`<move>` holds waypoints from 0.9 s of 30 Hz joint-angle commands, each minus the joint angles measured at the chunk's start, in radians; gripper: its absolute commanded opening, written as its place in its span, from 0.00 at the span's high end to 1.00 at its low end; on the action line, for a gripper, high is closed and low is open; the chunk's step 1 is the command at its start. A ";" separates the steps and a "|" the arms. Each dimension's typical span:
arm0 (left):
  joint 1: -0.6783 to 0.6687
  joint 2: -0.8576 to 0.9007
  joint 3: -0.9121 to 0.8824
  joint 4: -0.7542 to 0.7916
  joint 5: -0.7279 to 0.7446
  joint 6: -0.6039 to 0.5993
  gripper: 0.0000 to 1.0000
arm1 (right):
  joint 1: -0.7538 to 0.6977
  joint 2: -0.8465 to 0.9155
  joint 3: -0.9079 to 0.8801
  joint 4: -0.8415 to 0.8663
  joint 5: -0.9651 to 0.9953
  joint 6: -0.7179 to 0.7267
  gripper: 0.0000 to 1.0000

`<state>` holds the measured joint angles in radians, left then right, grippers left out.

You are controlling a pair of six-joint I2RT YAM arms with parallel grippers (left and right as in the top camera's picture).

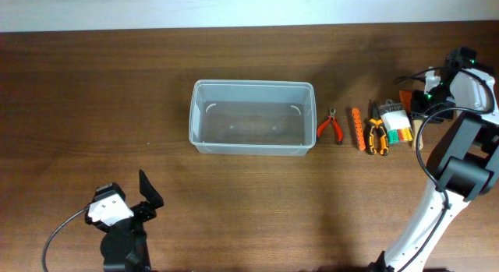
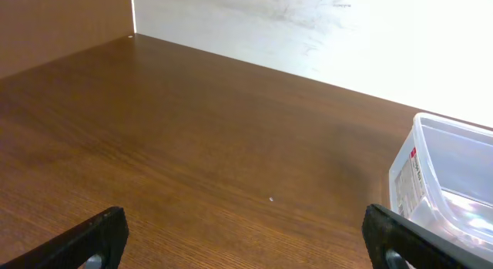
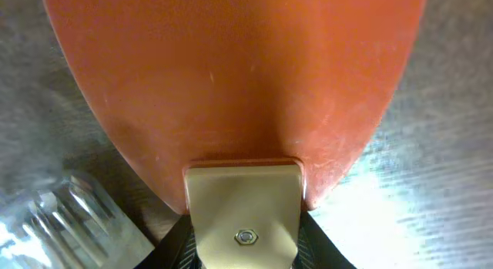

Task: Pack container
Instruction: 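Grasp the orange scraper by its wooden handle with the right gripper, then carry the scraper over the container and release it inside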

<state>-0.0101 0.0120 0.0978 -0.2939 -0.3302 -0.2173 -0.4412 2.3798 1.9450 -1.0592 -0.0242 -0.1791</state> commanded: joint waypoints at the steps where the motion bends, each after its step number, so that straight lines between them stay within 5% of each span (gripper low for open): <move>1: -0.004 -0.007 -0.005 0.002 -0.007 0.009 0.01 | 0.009 0.010 0.056 -0.032 0.003 0.032 0.79; 7: -0.004 -0.007 -0.005 0.002 -0.007 0.009 0.01 | 0.009 -0.021 0.181 -0.098 -0.074 0.038 0.82; 14: -0.004 -0.007 -0.005 0.002 -0.007 0.009 0.01 | 0.058 -0.040 0.439 -0.281 -0.237 0.038 0.96; 27: -0.004 -0.007 -0.005 0.002 -0.007 0.009 0.01 | 0.473 -0.070 0.712 -0.451 -0.290 -0.019 0.96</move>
<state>-0.0101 0.0120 0.0978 -0.2939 -0.3302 -0.2173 -0.0902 2.3615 2.6171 -1.5116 -0.2775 -0.1585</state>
